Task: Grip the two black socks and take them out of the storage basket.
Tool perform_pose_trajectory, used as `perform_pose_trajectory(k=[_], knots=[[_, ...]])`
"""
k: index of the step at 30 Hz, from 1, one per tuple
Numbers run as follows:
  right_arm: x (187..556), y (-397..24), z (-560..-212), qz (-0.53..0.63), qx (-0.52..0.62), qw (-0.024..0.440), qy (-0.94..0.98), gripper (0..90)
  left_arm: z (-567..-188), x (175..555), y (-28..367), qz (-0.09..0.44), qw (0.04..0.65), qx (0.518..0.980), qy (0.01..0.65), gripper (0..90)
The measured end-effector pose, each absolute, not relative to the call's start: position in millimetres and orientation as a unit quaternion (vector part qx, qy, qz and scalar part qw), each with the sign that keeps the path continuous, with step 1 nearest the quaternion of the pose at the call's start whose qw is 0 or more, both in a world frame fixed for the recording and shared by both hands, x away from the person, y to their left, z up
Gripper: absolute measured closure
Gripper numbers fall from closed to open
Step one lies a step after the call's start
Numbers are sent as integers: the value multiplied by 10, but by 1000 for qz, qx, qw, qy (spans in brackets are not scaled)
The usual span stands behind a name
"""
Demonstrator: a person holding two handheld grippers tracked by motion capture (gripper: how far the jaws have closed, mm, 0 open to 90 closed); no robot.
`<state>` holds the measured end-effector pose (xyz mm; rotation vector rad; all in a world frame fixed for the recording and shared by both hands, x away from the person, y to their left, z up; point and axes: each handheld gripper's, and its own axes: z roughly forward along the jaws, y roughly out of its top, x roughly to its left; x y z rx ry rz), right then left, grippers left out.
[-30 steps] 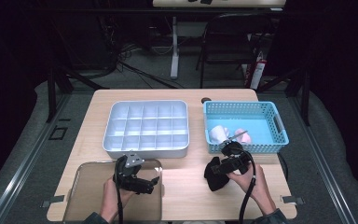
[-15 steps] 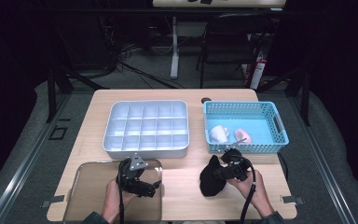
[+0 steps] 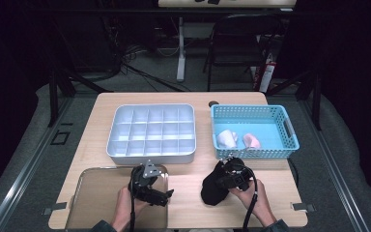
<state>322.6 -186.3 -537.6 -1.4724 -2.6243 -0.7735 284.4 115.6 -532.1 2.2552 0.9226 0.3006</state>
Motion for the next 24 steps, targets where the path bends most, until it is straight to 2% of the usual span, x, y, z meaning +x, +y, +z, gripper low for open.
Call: perform_pose_trajectory(k=[3,5,6,10,14,20,24], knots=[[3209,-1811,-5417,-256,-484,25,-837,713,-5337,2845,1090,102,341,867,348,5],[3193,-1774,-5429,-272,-487,35,-829,652,-5351,2838,1024,95,344,869,344,6],[3191,-1787,-5405,-272,-480,35,-833,592,-5353,2833,995,89,345,870,341,8],[3166,-1913,-5278,-302,-484,0,-821,501,-5372,2826,871,71,345,876,329,25],[3188,-2116,-5217,-316,-499,-43,-806,483,-5404,2818,732,55,346,880,320,57],[3274,-2203,-5348,-293,-516,-45,-804,502,-5431,2816,576,28,349,885,308,140],[3302,-2197,-5391,-285,-517,-34,-806,563,-5439,2839,511,21,348,887,302,152]])
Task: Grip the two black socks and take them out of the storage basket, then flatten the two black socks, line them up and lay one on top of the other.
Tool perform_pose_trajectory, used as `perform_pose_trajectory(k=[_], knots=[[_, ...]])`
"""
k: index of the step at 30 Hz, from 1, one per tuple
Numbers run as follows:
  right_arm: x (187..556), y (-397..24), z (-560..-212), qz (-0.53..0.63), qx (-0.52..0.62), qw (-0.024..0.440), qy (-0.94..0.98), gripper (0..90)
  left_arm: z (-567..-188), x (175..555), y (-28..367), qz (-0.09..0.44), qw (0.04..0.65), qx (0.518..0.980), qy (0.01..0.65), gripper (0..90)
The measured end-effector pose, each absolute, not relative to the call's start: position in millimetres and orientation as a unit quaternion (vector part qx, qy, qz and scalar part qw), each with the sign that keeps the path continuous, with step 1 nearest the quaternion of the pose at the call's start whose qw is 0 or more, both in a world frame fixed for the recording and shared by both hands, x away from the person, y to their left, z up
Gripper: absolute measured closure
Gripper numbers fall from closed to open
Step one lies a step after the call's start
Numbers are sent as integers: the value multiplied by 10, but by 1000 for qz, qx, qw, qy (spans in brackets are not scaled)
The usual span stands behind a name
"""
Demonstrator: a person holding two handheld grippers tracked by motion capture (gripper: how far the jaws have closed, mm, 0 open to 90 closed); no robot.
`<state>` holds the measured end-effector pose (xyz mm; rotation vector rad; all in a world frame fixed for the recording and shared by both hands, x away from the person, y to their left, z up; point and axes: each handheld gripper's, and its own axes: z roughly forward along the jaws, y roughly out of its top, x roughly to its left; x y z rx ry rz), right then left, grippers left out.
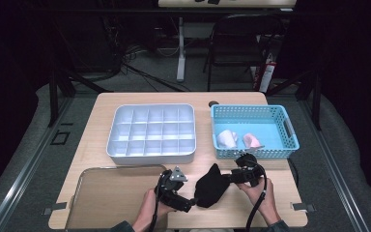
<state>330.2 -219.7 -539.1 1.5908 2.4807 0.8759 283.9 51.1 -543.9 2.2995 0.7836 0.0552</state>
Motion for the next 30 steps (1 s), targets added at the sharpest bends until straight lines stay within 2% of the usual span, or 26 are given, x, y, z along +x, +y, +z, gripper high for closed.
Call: perform_pose_trajectory(k=[3,9,17,22,25,30], knots=[[3305,-2170,-5429,275,518,24,810,617,-5458,2864,480,14,347,887,305,158],[3303,-2063,-5515,253,514,15,819,669,-5521,2905,411,4,332,893,304,179],[3304,-1982,-5545,248,510,15,824,621,-5562,2947,331,3,318,896,309,247],[3309,-1986,-5556,255,504,-1,825,735,-5604,2974,300,2,308,899,312,288],[3301,-1975,-5555,261,504,-2,823,793,-5617,2983,293,-6,315,895,315,340],[3267,-1976,-5510,274,509,-9,816,835,-5629,2987,298,-18,328,892,311,553]])
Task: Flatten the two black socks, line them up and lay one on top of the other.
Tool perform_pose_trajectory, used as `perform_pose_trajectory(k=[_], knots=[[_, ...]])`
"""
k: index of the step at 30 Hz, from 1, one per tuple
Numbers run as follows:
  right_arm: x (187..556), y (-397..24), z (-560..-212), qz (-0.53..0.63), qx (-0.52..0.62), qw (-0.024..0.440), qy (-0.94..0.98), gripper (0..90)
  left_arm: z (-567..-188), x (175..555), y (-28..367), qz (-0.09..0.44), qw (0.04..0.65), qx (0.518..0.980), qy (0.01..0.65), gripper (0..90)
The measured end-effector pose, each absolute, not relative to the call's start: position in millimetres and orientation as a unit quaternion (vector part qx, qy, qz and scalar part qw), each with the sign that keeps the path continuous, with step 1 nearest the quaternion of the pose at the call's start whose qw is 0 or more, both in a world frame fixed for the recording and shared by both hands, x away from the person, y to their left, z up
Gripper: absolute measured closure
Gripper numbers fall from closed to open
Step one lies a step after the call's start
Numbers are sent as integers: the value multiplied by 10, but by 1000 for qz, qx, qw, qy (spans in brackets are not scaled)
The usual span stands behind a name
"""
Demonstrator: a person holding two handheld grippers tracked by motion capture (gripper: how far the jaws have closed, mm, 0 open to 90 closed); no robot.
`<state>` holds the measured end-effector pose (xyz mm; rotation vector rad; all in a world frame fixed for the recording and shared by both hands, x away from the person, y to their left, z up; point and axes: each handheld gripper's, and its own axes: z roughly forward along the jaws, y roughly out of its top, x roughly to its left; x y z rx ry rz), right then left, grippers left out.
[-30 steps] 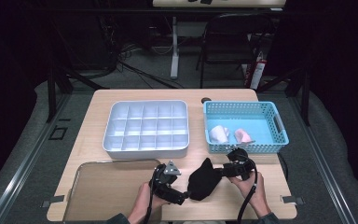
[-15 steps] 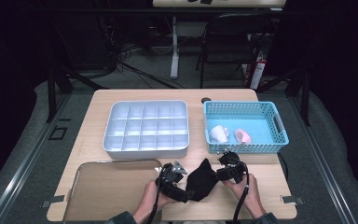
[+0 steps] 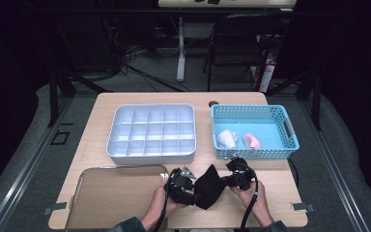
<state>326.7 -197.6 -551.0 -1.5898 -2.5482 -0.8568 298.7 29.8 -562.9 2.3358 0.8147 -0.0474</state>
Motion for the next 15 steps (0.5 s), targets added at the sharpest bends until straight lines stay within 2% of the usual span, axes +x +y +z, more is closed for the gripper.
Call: perform_pose_trajectory(k=[4,8,11,15], knots=[[3191,-1970,-5357,-291,-504,-19,-813,838,-5651,2993,311,-25,333,890,311,714],[3128,-2002,-5225,-307,-499,-47,-809,837,-5669,2983,305,-29,339,888,310,800],[3087,-2029,-5153,-309,-499,-65,-807,837,-5667,2977,304,-30,343,886,310,847],[3033,-2072,-5037,-316,-495,-79,-806,837,-5669,2981,302,-28,340,889,307,845]])
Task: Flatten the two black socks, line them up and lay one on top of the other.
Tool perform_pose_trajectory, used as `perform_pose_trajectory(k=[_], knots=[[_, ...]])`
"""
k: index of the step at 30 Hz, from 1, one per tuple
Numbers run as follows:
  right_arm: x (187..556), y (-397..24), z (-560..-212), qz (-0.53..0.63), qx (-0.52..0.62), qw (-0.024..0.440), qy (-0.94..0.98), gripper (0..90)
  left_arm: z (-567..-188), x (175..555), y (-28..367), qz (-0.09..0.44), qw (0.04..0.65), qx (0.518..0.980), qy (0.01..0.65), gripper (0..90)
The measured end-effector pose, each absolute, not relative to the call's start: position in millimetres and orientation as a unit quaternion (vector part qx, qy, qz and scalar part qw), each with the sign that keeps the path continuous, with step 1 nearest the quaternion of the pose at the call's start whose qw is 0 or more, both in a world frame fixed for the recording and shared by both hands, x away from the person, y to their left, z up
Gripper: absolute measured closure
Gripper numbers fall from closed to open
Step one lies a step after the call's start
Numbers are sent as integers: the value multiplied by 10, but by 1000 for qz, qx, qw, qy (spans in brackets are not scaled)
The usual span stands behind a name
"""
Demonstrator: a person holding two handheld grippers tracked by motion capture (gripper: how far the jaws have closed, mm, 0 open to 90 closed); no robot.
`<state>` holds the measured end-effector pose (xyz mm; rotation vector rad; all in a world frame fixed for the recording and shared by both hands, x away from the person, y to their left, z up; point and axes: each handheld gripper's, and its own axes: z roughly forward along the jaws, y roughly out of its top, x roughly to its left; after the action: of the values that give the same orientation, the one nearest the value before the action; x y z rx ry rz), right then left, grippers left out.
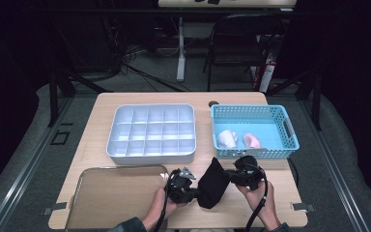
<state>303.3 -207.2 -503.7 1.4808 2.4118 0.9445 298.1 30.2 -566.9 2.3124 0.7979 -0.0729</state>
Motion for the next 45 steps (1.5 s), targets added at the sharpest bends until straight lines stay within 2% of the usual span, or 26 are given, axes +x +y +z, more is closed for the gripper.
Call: perform_pose_trajectory(k=[7,9,17,23,27,29,32,36,39,42,45], knots=[[2996,-2131,-4933,328,496,92,799,840,-5645,2984,299,-25,336,891,305,710],[2984,-2149,-4895,332,496,97,796,840,-5628,2995,312,-22,338,889,309,639],[2909,-2231,-4713,330,502,139,787,838,-5557,3015,353,-20,345,887,308,571],[2913,-2103,-4771,328,488,125,799,832,-5558,3022,356,-24,343,887,309,549],[2958,-1963,-4909,317,479,99,812,824,-5557,3018,351,-24,338,889,307,529],[2983,-1892,-5000,318,475,82,816,817,-5548,3015,350,-19,336,891,306,491],[3040,-1792,-5138,314,464,56,826,780,-5537,3004,343,-15,334,891,308,451],[3102,-1776,-5208,315,453,24,834,655,-5518,2991,344,-6,331,891,310,397],[3097,-1905,-5127,330,467,40,819,582,-5508,2990,357,-2,328,892,309,366],[3111,-2081,-5092,333,488,58,805,554,-5490,2970,353,0,329,893,308,359],[3145,-2210,-5137,335,504,51,795,567,-5488,2956,340,0,328,894,304,358]])
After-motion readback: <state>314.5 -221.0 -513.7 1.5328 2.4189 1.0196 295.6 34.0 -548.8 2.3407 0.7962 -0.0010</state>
